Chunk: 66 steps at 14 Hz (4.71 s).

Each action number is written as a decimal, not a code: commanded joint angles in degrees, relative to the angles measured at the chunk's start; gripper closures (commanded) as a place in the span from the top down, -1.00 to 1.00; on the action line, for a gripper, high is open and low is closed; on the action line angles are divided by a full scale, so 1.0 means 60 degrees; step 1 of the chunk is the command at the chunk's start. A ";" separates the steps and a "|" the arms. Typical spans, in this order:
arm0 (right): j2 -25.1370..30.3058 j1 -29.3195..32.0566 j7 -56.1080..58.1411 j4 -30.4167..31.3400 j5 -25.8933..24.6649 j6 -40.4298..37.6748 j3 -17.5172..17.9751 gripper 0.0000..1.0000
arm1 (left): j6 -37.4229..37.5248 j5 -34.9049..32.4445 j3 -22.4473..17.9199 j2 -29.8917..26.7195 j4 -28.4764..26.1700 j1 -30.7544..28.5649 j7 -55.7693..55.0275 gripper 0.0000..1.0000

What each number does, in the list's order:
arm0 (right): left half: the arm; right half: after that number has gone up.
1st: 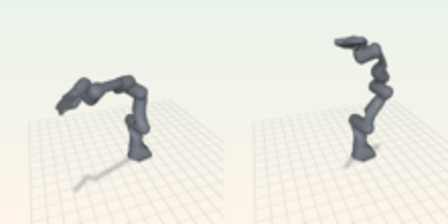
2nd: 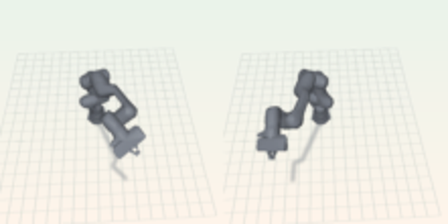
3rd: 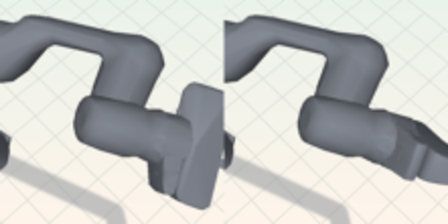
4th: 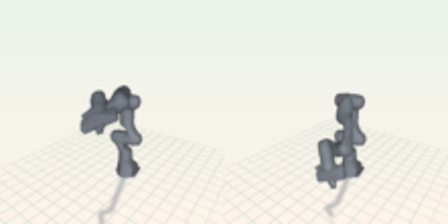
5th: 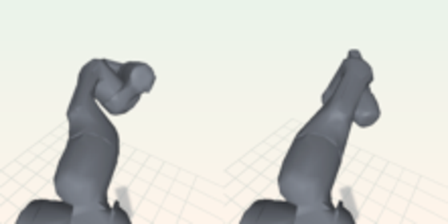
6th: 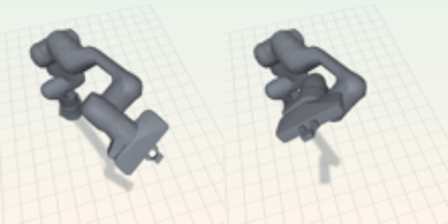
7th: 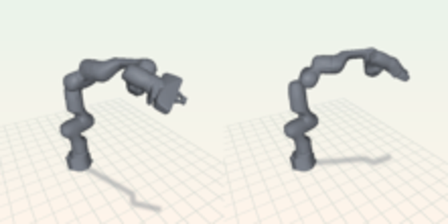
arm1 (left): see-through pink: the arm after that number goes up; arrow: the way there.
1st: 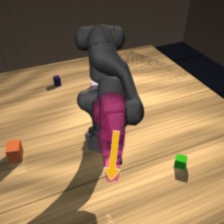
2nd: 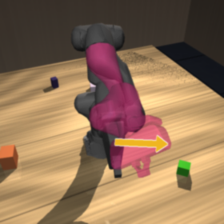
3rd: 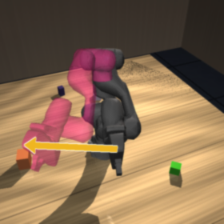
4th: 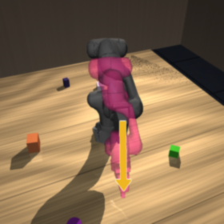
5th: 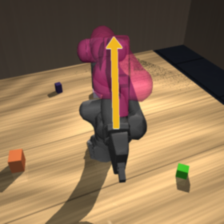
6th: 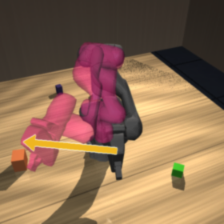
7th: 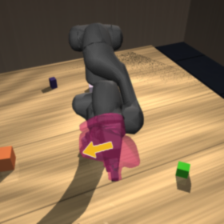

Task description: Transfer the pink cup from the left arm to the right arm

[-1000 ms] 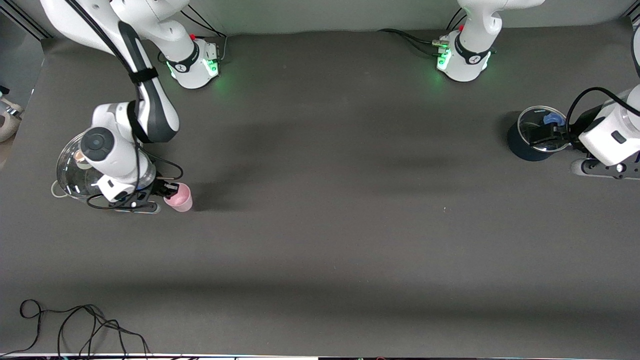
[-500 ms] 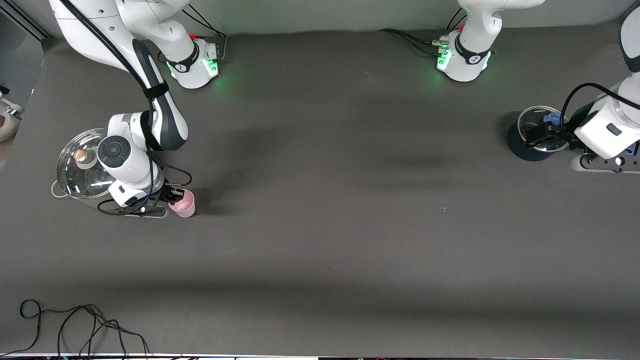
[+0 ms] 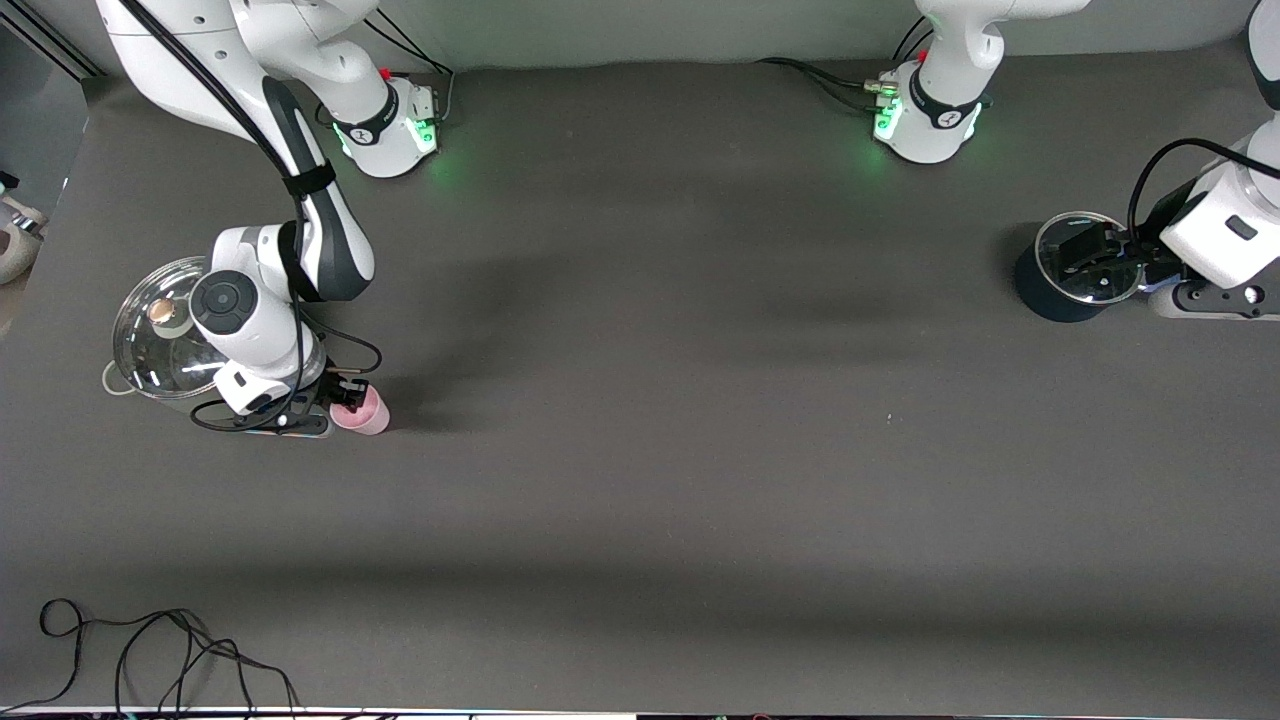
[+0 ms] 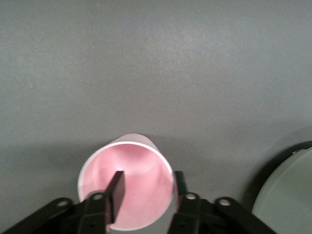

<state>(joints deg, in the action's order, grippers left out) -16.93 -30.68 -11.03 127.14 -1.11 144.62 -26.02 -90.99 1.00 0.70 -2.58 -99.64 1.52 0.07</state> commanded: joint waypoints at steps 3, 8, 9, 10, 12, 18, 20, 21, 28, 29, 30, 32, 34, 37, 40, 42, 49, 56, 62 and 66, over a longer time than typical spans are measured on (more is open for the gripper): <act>0.1515 -0.0146 -0.0240 -0.0854 0.0142 -0.2329 -0.0117 0.99 | 0.0575 0.0039 -0.0233 0.1001 0.1342 0.0288 -0.0041 1.00; 0.2001 -0.0131 -0.0389 -0.3707 0.0127 -0.6326 -0.0248 0.99 | 0.0503 0.0024 -0.0453 0.0900 0.1124 0.0654 -0.0056 1.00; 0.2001 -0.0131 -0.0389 -0.4410 0.0127 -0.7204 -0.0321 0.99 | 0.0488 0.0024 -0.0453 0.0885 0.1124 0.0640 -0.0056 1.00; 0.2001 -0.0131 -0.0374 -0.5055 0.0127 -0.7953 -0.0351 0.99 | 0.0488 0.0024 -0.0453 0.0899 0.1124 0.0611 -0.0056 1.00; 0.2001 -0.0117 -0.0418 -0.6068 0.0127 -0.9069 -0.0439 0.99 | 0.0459 0.0024 -0.0439 0.0899 0.1109 0.0538 -0.0041 1.00; 0.1709 0.0087 -0.0301 -0.7830 0.0142 -1.0201 -0.0600 0.99 | 0.0444 0.0039 0.0059 0.0899 0.1109 0.0025 -0.0056 1.00; 0.1474 0.0366 -0.0301 -0.7860 0.0287 -1.0100 -0.0600 0.99 | 0.0444 0.0039 0.0059 0.0899 0.1109 0.0039 -0.0056 1.00; 0.1459 0.0396 -0.0286 -0.7860 0.0535 -1.0099 -0.0600 0.99 | 0.0444 0.0039 0.0059 0.0899 0.1109 0.0039 -0.0056 1.00; 0.1415 0.0542 -0.0257 -0.7801 0.0728 -1.0099 -0.0542 0.99 | 0.0356 -0.0049 0.0045 0.0856 0.0992 0.0098 -0.0027 1.00; 0.1430 0.0543 -0.0257 -0.7787 0.0728 -1.0128 -0.0556 0.99 | 0.0327 -0.0136 0.0059 0.0870 0.0992 0.0112 0.0046 1.00; 0.1430 0.0586 -0.0257 -0.7786 0.0728 -1.0143 -0.0571 0.99 | 0.0269 -0.0137 0.0059 0.0870 0.1006 0.0113 0.0047 1.00; 0.1444 0.0718 -0.0242 -0.7772 0.0742 -1.0172 -0.0557 0.99 | 0.0209 -0.0195 0.0045 0.0870 0.0992 0.0113 0.0061 1.00; 0.1488 0.1052 -0.0242 -0.7757 0.0742 -1.0172 -0.0353 0.99 | 0.0224 -0.0443 0.0059 0.0870 0.0963 0.0156 0.0047 1.00; 0.1634 0.2982 -0.0228 -0.7728 0.0742 -1.0245 0.1677 0.99 | 0.0122 -0.0459 0.0059 0.0870 0.0962 0.0201 0.0047 1.00; 0.2219 0.4622 -0.0228 -0.7086 0.0713 -1.0143 0.3318 0.99 | 0.0092 -0.0445 0.0059 0.0899 0.0977 0.0186 0.0047 1.00; 0.2498 0.5550 -0.0213 -0.6748 0.0713 -1.0085 0.4202 0.99 | 0.0092 -0.0313 0.0059 0.0928 0.0992 0.0142 0.0047 1.00; 0.3904 0.5202 0.1032 -0.4390 0.0480 -0.8459 0.4131 0.99 | 0.0136 -0.0284 0.0059 0.0943 0.1036 0.0156 0.0047 1.00; 0.3380 0.5172 0.1032 -0.4825 0.0200 -0.7697 0.4146 0.99 | 0.0136 -0.0284 0.0059 0.0943 0.1036 0.0157 0.0032 1.00; 0.3012 0.4981 0.0944 -0.5223 0.0215 -0.7799 0.4204 0.99 | 0.0224 -0.0298 0.0059 0.0973 0.1006 0.0171 -0.0100 1.00; 0.3012 0.4996 0.0974 -0.5223 0.0215 -0.7799 0.4190 0.99 | 0.0195 -0.0284 0.0059 0.0987 0.1006 0.0127 -0.0071 1.00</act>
<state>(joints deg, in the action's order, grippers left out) 1.79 -0.66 -5.94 97.34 0.40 98.55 -0.86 -90.20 -0.64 1.00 3.26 -93.96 2.43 0.09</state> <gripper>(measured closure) 0.000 0.000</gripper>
